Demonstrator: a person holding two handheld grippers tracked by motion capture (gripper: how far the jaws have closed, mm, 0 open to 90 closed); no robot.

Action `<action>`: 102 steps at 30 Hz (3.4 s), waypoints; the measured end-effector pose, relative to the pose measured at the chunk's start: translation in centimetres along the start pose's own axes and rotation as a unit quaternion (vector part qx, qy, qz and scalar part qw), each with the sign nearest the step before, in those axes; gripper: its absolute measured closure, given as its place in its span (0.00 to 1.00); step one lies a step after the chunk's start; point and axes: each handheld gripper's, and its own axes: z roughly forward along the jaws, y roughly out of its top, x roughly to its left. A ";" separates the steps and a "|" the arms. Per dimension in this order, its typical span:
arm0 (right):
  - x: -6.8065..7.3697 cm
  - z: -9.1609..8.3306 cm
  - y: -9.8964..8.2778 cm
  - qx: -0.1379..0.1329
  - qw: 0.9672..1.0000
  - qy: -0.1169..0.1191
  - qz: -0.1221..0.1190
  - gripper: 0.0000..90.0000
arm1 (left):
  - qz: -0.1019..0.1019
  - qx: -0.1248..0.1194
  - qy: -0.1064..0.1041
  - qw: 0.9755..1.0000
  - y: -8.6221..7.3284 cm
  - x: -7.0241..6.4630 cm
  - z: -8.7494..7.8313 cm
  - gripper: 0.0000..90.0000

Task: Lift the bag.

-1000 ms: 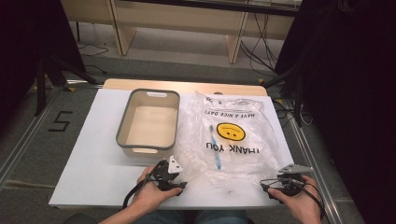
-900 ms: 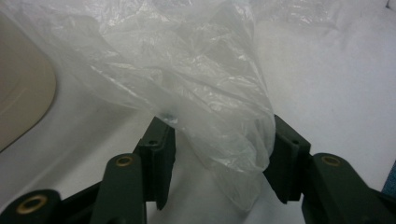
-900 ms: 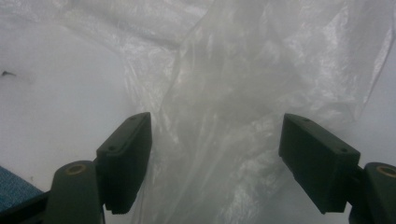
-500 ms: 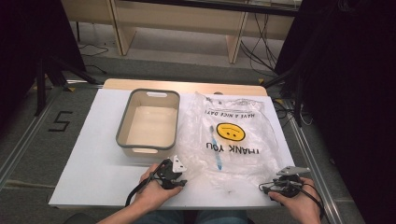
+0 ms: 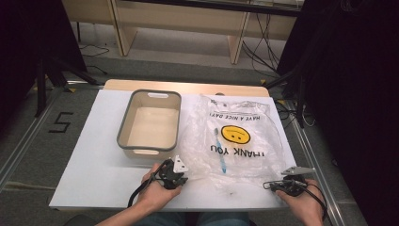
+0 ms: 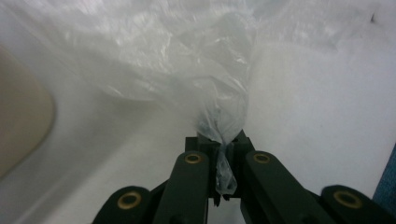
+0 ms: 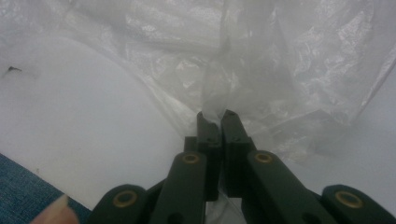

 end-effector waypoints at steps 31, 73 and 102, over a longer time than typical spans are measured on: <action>-1.2 -3.7 1.5 -0.102 0.992 -0.068 0.027 1.00 | 0.015 -0.128 0.066 0.989 3.0 1.7 -5.0 0.99; -1.1 -6.5 3.6 -0.283 0.944 -0.167 0.037 1.00 | 0.020 -0.216 0.087 0.972 5.8 2.4 -6.5 0.99; -1.1 -9.7 5.8 -0.362 0.912 -0.188 0.032 1.00 | 0.010 -0.299 0.101 0.949 8.7 2.5 -10.2 0.99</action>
